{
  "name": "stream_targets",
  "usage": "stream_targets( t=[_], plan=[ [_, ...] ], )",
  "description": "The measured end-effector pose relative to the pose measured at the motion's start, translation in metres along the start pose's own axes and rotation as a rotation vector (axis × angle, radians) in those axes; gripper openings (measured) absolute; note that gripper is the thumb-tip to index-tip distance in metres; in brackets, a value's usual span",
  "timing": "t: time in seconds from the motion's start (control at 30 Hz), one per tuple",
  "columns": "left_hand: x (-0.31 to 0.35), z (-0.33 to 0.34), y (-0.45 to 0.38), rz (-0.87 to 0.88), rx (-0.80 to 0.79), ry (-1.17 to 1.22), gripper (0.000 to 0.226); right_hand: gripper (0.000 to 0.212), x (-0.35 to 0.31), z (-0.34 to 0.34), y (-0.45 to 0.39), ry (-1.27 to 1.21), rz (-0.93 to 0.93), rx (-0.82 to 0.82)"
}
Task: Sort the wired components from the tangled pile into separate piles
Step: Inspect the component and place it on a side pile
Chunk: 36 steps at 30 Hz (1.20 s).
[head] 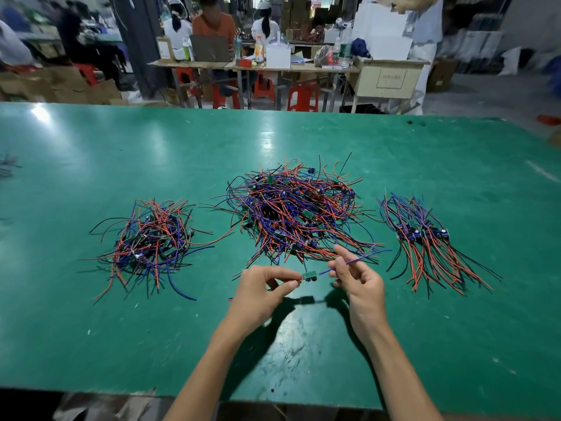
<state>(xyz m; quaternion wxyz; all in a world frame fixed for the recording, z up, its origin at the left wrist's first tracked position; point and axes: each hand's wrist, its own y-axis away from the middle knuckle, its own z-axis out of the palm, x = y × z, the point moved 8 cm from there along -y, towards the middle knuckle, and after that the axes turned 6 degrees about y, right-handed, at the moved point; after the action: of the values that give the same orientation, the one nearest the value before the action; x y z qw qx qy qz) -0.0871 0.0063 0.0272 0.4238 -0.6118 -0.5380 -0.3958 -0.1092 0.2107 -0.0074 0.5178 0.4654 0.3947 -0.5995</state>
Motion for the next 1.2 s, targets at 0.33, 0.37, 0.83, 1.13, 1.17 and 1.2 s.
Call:
stream_targets(
  t=[0.33, 0.37, 0.83, 1.13, 1.17, 1.2],
  plan=[
    [0.003, 0.000, 0.007, 0.074, 0.164, 0.038, 0.017, 0.046, 0.001, -0.003, -0.003, -0.103, -0.005, -0.039],
    [0.003, 0.001, 0.007, 0.078, 0.155, 0.036, 0.018, 0.047, 0.002, -0.003, -0.004, -0.112, -0.002, -0.033],
    [0.003, 0.030, 0.005, 0.012, -0.140, -0.038, 0.020, 0.036, 0.001, -0.007, -0.002, -0.096, -0.011, 0.033],
    [0.016, 0.045, -0.007, -0.001, -0.066, 0.255, 0.018, 0.024, -0.012, 0.007, 0.008, 0.136, -0.093, -0.055],
    [0.016, 0.046, -0.008, -0.012, -0.061, 0.265, 0.018, 0.022, -0.013, 0.009, 0.009, 0.152, -0.103, -0.057],
    [0.016, 0.047, -0.008, -0.022, -0.057, 0.266, 0.017, 0.021, -0.013, 0.010, 0.009, 0.153, -0.100, -0.049]
  ],
)
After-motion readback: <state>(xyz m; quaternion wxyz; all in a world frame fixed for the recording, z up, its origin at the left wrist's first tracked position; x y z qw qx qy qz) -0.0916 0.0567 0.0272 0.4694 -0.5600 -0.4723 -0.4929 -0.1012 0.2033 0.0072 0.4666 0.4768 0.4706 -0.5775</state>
